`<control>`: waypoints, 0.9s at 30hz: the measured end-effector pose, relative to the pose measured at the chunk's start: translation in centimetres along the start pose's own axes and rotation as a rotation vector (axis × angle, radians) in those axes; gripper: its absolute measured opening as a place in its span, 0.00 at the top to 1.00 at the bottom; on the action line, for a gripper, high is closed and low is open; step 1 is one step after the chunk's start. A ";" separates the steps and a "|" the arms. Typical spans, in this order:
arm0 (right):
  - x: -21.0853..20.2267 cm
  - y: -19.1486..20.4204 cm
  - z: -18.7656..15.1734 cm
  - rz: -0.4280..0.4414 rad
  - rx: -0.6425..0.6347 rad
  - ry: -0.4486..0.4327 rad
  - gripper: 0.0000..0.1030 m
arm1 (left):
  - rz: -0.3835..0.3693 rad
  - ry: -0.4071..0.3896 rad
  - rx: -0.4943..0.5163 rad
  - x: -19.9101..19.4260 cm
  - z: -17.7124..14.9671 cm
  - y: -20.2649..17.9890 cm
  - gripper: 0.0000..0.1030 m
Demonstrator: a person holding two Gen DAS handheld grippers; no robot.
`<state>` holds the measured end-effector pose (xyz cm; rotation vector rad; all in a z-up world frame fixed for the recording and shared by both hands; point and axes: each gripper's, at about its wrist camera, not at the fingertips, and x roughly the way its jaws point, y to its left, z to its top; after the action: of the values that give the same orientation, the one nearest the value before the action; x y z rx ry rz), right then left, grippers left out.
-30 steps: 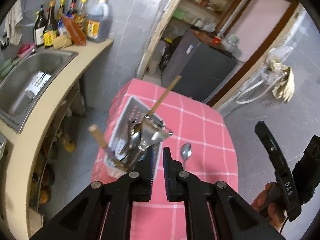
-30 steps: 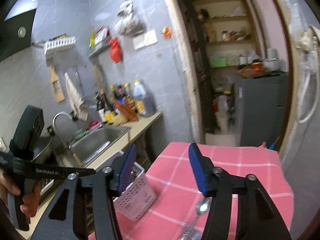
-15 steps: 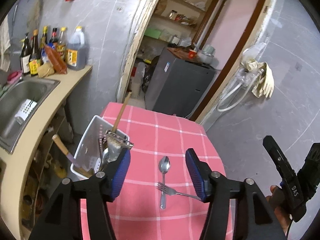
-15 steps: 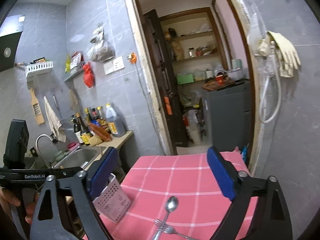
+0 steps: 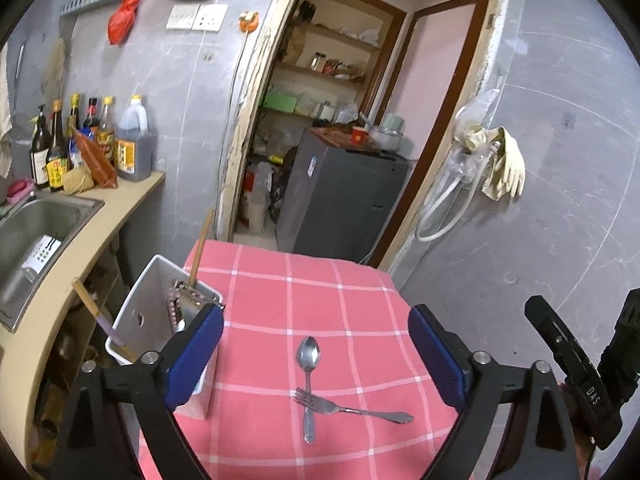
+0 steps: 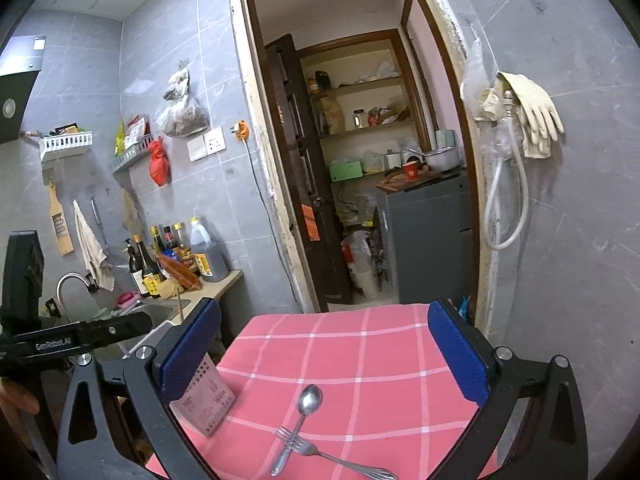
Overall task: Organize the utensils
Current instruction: 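Move both tools back down toward the silver spoon and fork on the cloth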
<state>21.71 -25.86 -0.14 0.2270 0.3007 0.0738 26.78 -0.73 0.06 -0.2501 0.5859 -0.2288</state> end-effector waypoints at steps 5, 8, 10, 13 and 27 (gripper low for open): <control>0.3 -1.1 -0.8 -0.010 0.005 0.024 0.01 | 0.015 -0.020 0.045 0.5 -0.8 -1.3 0.05; 0.7 -2.0 -1.3 -0.010 0.006 0.042 0.01 | 0.027 -0.039 0.060 0.9 -1.4 -1.8 0.05; 1.1 -2.4 -1.8 -0.008 0.005 0.056 0.01 | 0.040 -0.047 0.070 1.3 -1.8 -1.9 0.04; 2.0 -3.1 -2.5 -0.001 0.003 0.086 0.01 | 0.055 -0.047 0.079 2.1 -2.6 -1.9 0.04; 10.6 -6.0 -10.4 0.127 -0.081 0.474 0.06 | 0.159 0.038 0.111 6.9 -5.2 -1.4 0.04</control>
<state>28.92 -28.35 -14.27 0.1451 0.7539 0.2667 29.18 -4.83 -7.30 -0.0914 0.6254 -0.1116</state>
